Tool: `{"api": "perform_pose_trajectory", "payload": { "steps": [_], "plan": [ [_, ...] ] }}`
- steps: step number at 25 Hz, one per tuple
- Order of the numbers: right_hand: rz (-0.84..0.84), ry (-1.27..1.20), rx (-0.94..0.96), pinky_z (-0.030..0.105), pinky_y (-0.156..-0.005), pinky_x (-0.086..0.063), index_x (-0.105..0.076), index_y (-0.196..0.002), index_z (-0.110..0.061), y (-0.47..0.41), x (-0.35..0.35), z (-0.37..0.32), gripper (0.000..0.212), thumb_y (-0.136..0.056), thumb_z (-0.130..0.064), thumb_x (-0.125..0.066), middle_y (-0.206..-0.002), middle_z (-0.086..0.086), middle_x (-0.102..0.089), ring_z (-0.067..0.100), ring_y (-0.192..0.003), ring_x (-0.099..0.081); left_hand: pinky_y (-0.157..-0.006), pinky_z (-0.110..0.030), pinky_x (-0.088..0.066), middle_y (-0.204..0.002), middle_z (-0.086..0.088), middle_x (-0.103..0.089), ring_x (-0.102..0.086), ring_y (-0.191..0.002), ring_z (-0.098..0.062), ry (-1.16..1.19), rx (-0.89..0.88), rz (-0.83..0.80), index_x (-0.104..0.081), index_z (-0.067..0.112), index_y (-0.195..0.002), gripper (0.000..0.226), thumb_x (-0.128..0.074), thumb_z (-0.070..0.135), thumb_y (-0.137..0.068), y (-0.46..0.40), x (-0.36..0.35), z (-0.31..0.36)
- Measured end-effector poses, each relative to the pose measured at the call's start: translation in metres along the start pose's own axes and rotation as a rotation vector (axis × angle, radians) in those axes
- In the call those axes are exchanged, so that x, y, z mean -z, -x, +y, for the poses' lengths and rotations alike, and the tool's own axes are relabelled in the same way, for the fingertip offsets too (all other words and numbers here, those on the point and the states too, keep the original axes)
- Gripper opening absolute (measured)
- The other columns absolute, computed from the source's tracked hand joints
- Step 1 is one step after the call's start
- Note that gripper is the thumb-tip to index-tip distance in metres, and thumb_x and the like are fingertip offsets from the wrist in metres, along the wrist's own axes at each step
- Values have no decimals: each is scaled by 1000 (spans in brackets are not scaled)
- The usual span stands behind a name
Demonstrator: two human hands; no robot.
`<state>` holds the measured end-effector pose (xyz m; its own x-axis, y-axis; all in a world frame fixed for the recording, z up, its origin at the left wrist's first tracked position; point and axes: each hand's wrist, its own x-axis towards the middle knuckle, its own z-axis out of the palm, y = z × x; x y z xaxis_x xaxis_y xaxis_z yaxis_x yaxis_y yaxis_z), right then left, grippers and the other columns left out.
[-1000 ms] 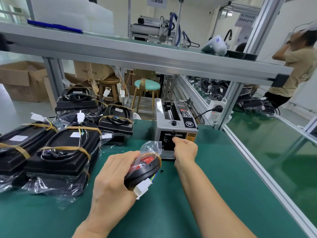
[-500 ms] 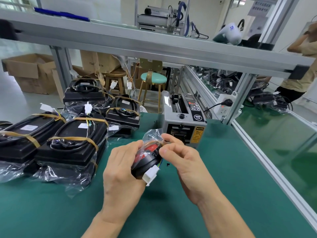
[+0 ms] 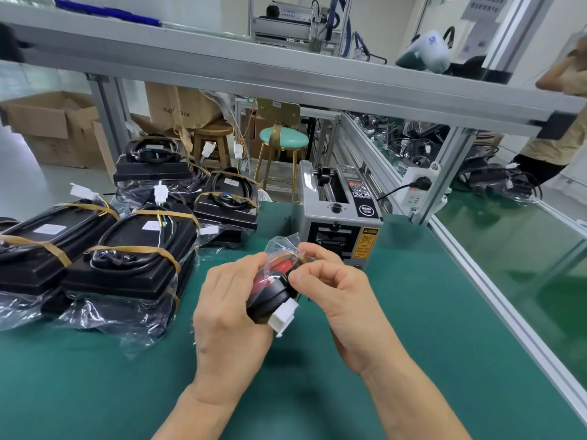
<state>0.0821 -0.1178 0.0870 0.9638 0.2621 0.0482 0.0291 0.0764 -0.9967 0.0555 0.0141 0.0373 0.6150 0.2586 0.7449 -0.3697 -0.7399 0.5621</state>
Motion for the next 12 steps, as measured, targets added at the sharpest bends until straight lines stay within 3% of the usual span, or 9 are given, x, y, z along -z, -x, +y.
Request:
{"api": "perform_pose_trajectory", "payload": {
  "steps": [7,12],
  "plan": [
    [126,138,107,29,-94,-47,-67,-54,-21,1,-4,7,30,-79,-4,-68,-116,-16,-61,3,-104,-62,-81,-32,-45,-98,-6,-67,-57,-90,-26,-42,0,-10,-66,-1,-109,46,-74,13,-66,0,-1,3],
    [142,117,127,24,-88,-46,-68,-55,-18,2,-6,9,29,-79,-1,-68,-112,-15,-63,-2,-100,-62,-80,-37,-47,-99,-5,-67,-58,-90,-28,-37,5,-10,-66,0,-109,45,-74,13,-67,-1,-1,5]
  ]
}}
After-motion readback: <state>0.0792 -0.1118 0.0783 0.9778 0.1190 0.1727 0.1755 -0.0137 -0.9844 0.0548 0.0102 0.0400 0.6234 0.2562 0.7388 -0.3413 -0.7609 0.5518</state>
